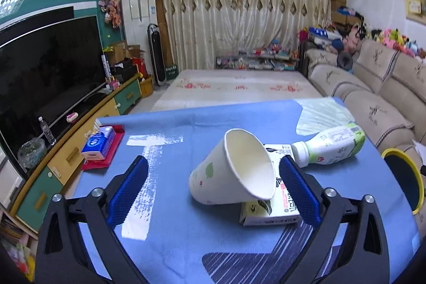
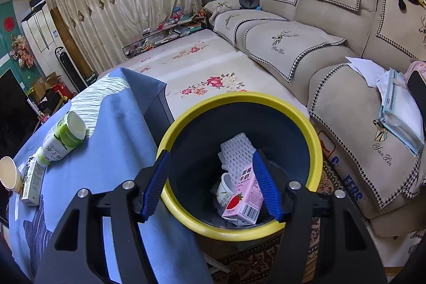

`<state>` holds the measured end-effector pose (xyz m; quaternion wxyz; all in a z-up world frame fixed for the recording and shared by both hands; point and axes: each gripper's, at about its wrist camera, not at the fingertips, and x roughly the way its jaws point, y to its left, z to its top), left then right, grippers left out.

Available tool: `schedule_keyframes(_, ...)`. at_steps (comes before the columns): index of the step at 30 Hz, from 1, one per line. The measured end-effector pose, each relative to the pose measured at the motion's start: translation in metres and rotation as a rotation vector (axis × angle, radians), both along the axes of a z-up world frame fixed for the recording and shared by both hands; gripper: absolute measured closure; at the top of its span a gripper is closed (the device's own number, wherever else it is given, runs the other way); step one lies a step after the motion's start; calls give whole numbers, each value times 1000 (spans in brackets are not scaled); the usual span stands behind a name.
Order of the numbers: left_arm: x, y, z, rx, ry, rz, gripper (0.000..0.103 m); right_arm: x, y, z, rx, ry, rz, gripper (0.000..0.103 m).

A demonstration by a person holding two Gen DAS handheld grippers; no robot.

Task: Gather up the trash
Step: 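Carry the strawberry carton into the bin and open the right tool, then grasp the rim of the white dotted paper cup with the left tool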

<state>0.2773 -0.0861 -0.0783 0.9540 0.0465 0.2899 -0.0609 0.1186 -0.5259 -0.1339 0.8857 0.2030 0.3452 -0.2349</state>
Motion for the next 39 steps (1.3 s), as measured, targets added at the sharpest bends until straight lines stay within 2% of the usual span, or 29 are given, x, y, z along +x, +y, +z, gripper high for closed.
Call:
schedule_keyframes(2,15,-4,-7,8,49,4,17,-1,0,0,4,-2,2,42)
schedule_keyframes(4,25,-5,-13,0,89,5,33,-1,-1,1,5,-5,4,42)
schedule_keyframes(5,30,-5,-16,-4,109,8,37,-1,0,1,6,-6,5,42)
schedule_keyframes(7,38,-1,-21,-24,147,13,56,0,0,0,10,-6,9,42)
schedule_keyframes(8,41,1,-23,-32,160,14,62,0,0,0,11,-5,10,42)
schedule_keyframes(10,44,6,-27,-52,177,11,85,1,-1,-2,18,-5,11,42)
schedule_keyframes(12,42,9,-28,-60,173,4,94,2,0,-4,26,-5,16,42)
schedule_keyframes(18,14,18,-10,-93,114,-28,98,1,-1,-6,44,-15,30,42)
schedule_keyframes(25,-39,2,37,-80,32,-120,98,-14,-12,0,62,-55,14,42)
schedule_keyframes(32,-77,-69,63,-110,19,-336,98,-40,-30,9,52,-92,-32,41)
schedule_keyframes(39,-86,-172,53,-152,97,-542,98,-57,-47,10,38,-97,-80,41)
